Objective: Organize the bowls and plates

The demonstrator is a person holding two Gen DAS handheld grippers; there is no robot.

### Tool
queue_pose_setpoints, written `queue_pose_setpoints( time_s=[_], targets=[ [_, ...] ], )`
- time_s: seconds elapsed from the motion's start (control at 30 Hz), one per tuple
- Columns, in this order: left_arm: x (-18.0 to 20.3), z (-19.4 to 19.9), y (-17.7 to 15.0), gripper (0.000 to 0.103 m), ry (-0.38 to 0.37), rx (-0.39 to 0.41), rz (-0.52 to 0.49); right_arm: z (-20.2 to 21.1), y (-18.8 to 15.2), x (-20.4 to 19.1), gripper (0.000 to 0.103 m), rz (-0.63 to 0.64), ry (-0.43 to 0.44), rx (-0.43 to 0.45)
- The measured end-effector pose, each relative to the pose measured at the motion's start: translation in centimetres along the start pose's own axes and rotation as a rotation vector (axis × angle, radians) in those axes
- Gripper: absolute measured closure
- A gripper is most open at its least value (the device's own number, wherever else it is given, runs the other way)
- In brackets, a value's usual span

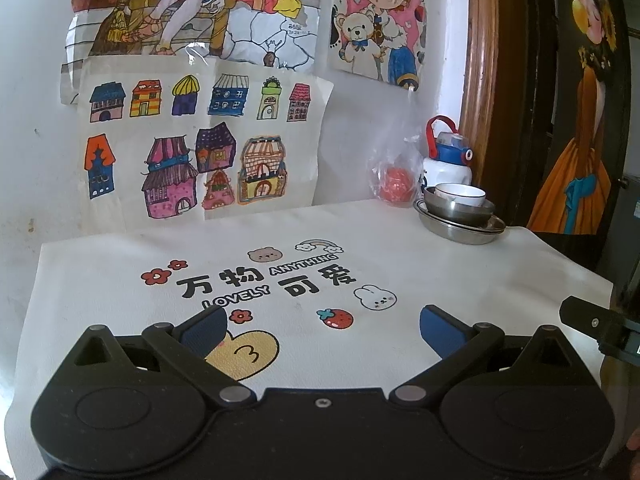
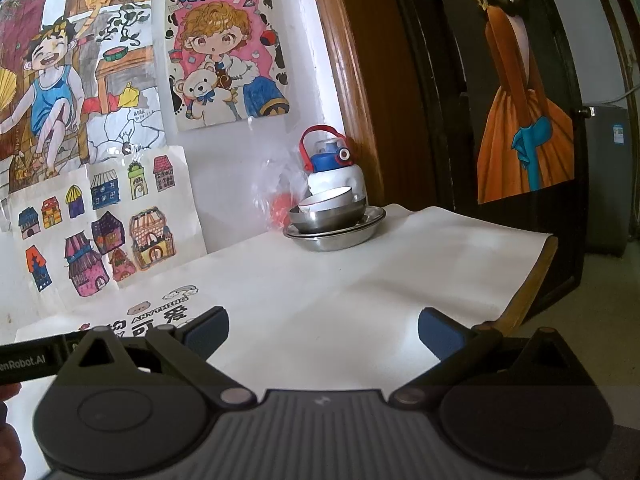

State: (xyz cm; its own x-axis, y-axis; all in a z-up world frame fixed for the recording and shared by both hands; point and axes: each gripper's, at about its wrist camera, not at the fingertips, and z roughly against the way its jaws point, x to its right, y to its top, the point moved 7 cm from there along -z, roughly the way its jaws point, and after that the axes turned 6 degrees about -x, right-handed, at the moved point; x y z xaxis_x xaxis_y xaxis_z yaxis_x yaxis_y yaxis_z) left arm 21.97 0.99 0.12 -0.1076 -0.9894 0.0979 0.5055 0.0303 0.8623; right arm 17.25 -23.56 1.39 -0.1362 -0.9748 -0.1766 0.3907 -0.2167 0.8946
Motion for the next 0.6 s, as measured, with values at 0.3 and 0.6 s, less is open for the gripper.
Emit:
queue_pose_setpoints(
  time_s=[0.3, 0.6],
  targets=[
    [0.02, -0.03, -0.04, 0.001, -0.003, -0.001, 0.002, -0.21, -0.25, -0.10, 0.000, 0.000, 0.002, -0.008],
    [0.08, 0.00, -0.07, 0.001, -0.003, 0.000, 0.000, -0.37, -0.42, -0.15, 0.000, 0.001, 0.001, -0.012]
  ],
)
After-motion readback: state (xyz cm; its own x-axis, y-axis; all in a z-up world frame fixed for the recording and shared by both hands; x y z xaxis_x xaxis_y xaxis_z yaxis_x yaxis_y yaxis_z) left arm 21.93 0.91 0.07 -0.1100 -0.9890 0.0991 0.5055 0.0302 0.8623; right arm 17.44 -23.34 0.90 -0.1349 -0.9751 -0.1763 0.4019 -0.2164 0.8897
